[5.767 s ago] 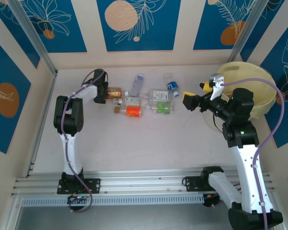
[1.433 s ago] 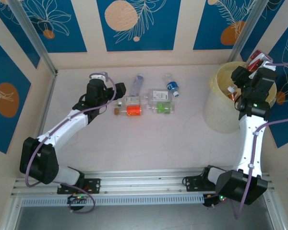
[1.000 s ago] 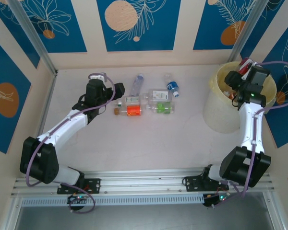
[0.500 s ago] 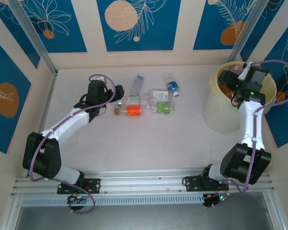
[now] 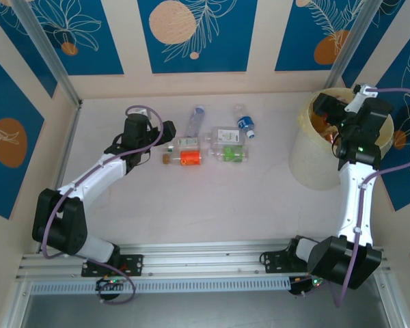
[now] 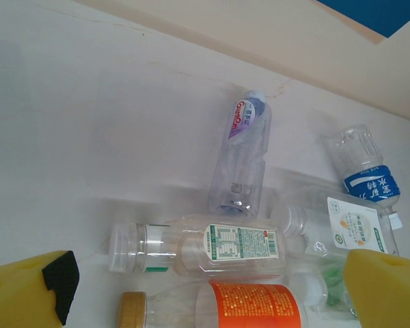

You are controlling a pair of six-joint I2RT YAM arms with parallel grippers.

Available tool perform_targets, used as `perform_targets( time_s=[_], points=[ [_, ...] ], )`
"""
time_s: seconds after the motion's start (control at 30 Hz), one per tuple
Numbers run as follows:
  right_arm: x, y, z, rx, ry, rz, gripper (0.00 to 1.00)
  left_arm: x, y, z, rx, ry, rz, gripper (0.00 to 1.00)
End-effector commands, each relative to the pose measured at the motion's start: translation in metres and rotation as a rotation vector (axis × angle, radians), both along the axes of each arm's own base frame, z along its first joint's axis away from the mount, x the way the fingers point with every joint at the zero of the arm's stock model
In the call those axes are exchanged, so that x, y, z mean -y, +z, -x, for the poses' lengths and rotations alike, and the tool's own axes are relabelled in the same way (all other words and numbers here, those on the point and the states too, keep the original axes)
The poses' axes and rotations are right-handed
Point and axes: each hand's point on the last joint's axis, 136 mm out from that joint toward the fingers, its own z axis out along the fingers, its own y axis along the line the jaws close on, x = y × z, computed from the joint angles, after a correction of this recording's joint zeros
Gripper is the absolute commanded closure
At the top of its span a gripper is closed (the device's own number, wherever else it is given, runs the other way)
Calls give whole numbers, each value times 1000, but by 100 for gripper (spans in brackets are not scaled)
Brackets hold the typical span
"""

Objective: Put the plastic bottles in the bin

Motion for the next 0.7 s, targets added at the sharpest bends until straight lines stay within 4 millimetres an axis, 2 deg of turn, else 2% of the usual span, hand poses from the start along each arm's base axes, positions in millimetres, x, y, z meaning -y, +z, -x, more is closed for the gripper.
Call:
perform_targets(
  time_s=[0.0, 0.13, 0.33, 0.43, 0.53, 0.67],
  points=[
    [-1, -10, -8, -28, 24, -43, 6, -2, 1, -5, -11, 8, 24, 0],
    [-14, -22, -21, -92, 116, -120, 6, -2, 0, -5, -16, 7, 30, 0],
    [-7, -29, -28, -116, 62, -162, 3, -4, 1, -5, -19, 13, 31, 0],
    [-26, -18, -24, -87, 123, -152, 2, -6, 0, -6, -24, 24, 30, 0],
    [-51, 1, -17, -42, 170, -92, 1, -7, -4, -7, -36, 34, 30, 0],
    [-103, 26, -9, 29, 299, 4, 0, -7, -11, -9, -67, 47, 32, 0]
  ],
)
